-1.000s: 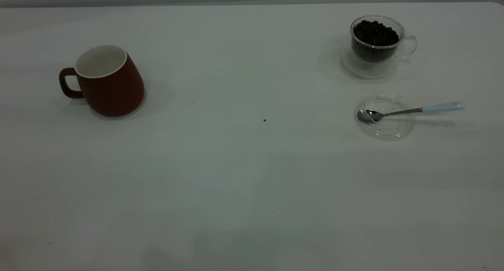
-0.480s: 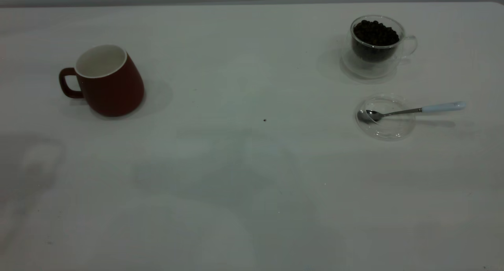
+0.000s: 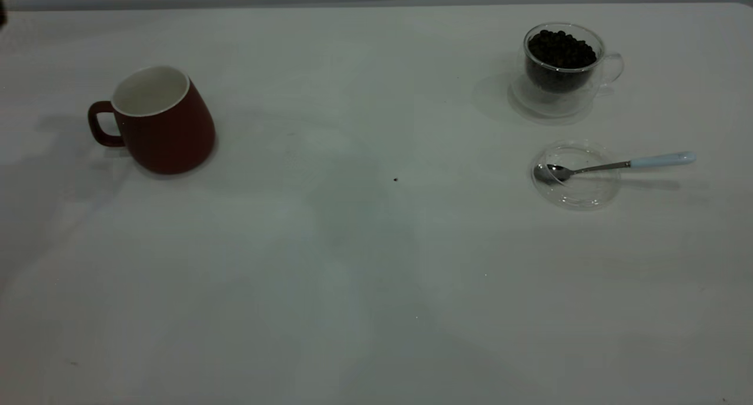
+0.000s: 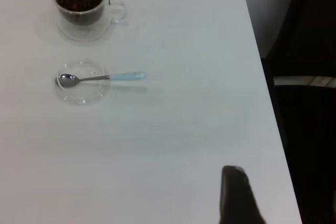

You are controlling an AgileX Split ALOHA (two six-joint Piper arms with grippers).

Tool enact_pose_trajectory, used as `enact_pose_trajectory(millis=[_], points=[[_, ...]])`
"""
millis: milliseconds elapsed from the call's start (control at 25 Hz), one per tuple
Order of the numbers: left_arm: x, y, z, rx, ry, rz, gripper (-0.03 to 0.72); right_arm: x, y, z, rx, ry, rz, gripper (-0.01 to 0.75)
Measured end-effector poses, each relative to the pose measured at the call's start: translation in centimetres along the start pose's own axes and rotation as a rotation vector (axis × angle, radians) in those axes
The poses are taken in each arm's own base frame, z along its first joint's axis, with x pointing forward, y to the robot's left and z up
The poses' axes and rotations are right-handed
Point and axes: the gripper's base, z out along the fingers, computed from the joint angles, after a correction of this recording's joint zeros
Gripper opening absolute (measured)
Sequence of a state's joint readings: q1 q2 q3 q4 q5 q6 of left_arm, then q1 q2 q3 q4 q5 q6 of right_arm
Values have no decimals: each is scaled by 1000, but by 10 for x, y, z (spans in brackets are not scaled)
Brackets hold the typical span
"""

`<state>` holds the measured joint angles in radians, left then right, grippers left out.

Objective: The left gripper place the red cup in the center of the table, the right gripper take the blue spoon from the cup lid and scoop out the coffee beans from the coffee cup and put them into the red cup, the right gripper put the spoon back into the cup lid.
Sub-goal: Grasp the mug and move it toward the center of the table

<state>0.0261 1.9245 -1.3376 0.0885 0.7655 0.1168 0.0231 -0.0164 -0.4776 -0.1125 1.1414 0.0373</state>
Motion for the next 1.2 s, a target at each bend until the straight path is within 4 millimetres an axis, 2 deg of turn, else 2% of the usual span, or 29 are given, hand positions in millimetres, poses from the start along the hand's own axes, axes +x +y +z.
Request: enact_pose_trajectory(millis=[160,320,600,840,960,1200], points=[[-18,1,28,-6,-37,109,596,0,0,0,0,0,0,466],[-17,-5,52,9,10,360,596,0,0,0,0,0,0,466],[-18,-9,69,21,21,691,596,0,0,0,0,0,0,466],[-21,-9,71,6,-11,840,596,0,0,0,0,0,0,466],[-25,-9,74,-12,-44,856,596,0,0,0,0,0,0,466],[-20,-12,100,27,15,858,596,0,0,0,0,0,0,466]])
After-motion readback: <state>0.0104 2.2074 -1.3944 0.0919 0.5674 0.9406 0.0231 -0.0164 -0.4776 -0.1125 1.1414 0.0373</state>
